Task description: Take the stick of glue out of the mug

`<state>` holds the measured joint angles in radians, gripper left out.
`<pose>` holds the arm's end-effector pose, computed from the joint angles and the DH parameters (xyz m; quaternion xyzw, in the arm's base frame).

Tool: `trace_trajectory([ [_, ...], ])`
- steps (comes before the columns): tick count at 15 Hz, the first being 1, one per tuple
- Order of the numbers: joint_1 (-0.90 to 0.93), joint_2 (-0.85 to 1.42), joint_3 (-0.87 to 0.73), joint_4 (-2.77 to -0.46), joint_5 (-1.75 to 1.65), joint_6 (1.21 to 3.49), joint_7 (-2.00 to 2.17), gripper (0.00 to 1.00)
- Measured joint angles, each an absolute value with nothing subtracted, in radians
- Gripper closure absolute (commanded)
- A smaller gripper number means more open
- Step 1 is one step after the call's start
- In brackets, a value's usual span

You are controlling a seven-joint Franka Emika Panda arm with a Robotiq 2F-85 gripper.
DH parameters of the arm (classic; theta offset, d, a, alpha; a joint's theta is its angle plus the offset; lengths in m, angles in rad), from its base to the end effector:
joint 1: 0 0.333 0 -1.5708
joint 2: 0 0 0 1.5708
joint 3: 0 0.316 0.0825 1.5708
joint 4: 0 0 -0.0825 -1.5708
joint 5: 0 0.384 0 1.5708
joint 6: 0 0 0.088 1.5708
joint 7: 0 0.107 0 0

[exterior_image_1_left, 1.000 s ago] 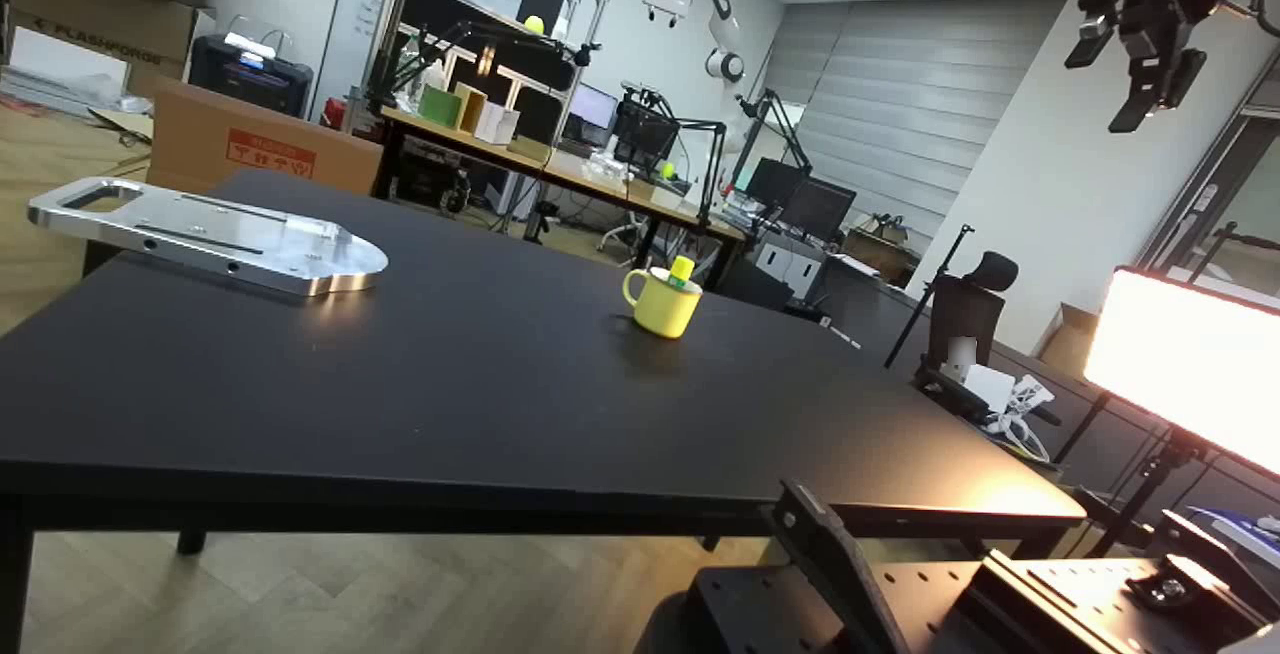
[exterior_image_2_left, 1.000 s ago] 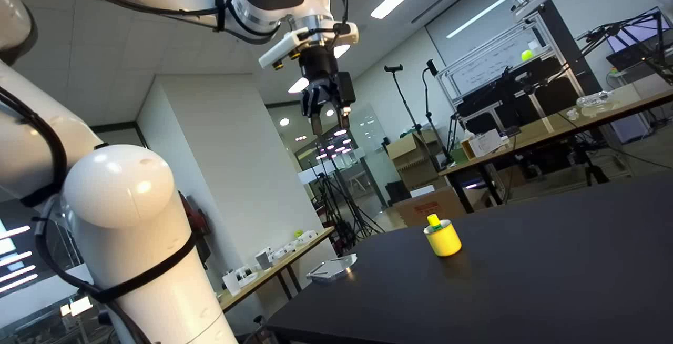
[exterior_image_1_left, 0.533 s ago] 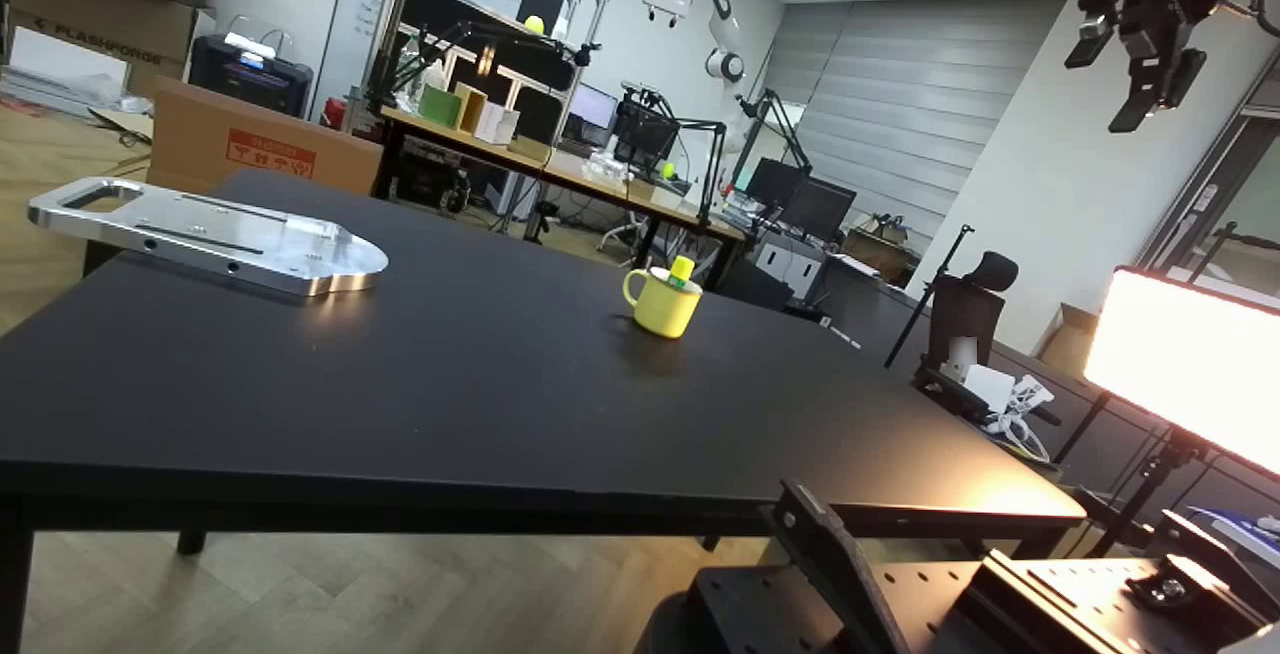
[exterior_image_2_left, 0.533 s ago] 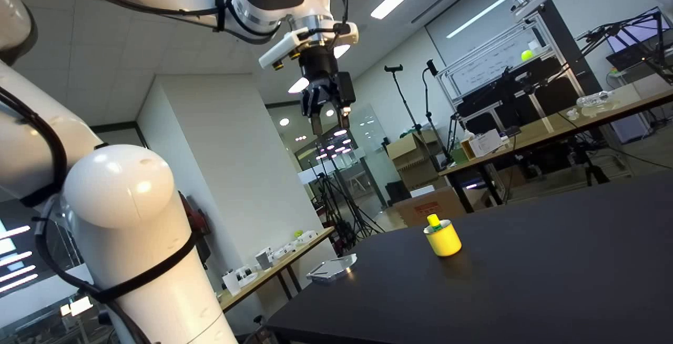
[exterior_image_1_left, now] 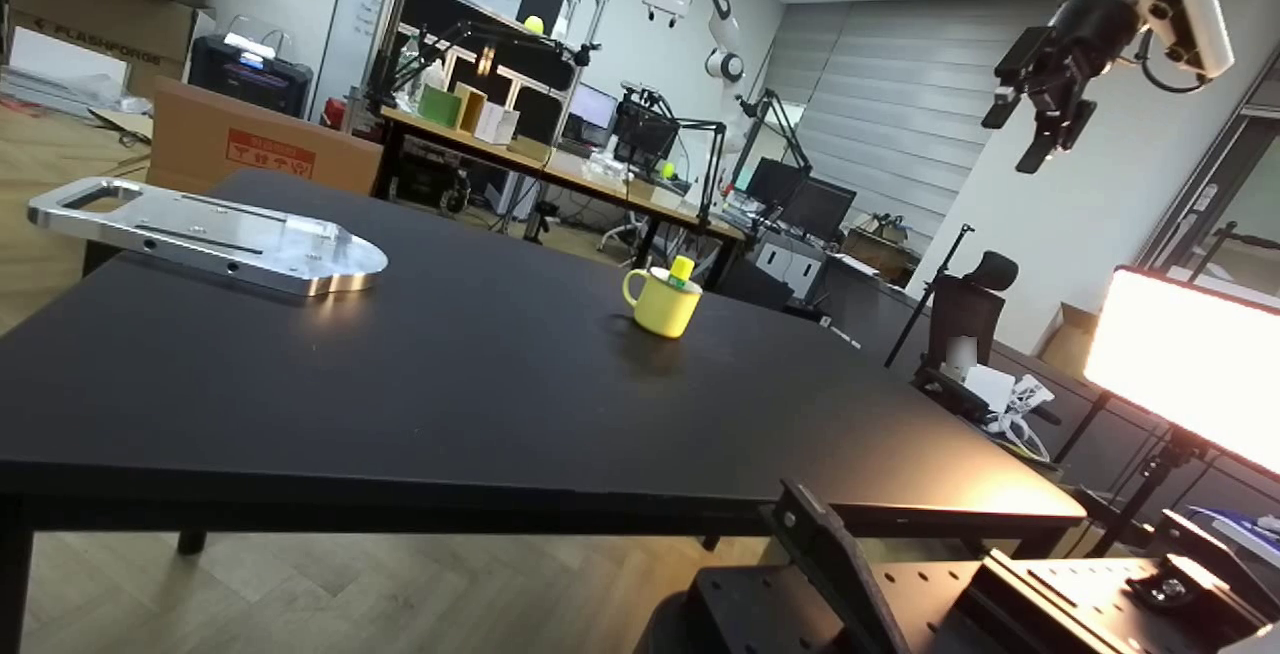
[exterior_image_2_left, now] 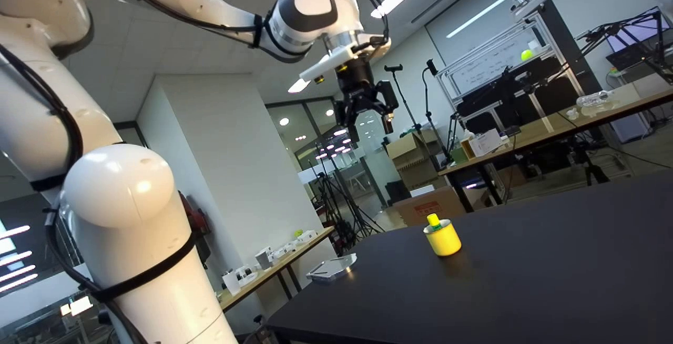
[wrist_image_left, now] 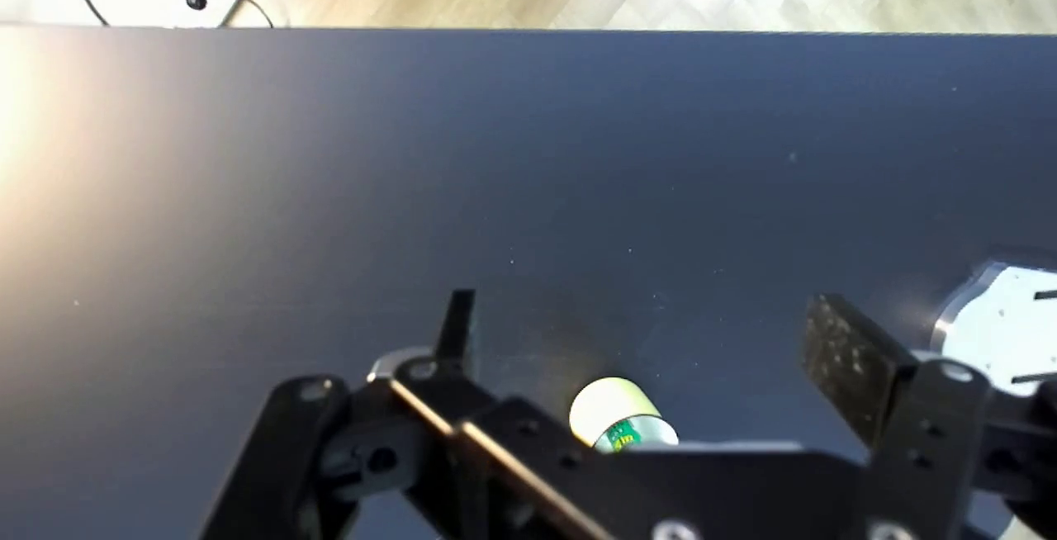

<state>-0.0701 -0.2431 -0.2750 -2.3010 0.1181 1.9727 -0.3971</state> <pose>0.4359 -0.1520 0.4352 -0.9952 -0.0056 0.0137 0.0972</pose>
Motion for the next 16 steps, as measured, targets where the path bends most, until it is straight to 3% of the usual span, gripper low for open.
trace_trajectory([
  [8,-0.031,0.136,-0.097,-1.983,0.029,2.111,-0.487,0.00],
  [16,-0.050,0.153,-0.080,-1.973,0.026,2.110,-0.490,0.00],
])
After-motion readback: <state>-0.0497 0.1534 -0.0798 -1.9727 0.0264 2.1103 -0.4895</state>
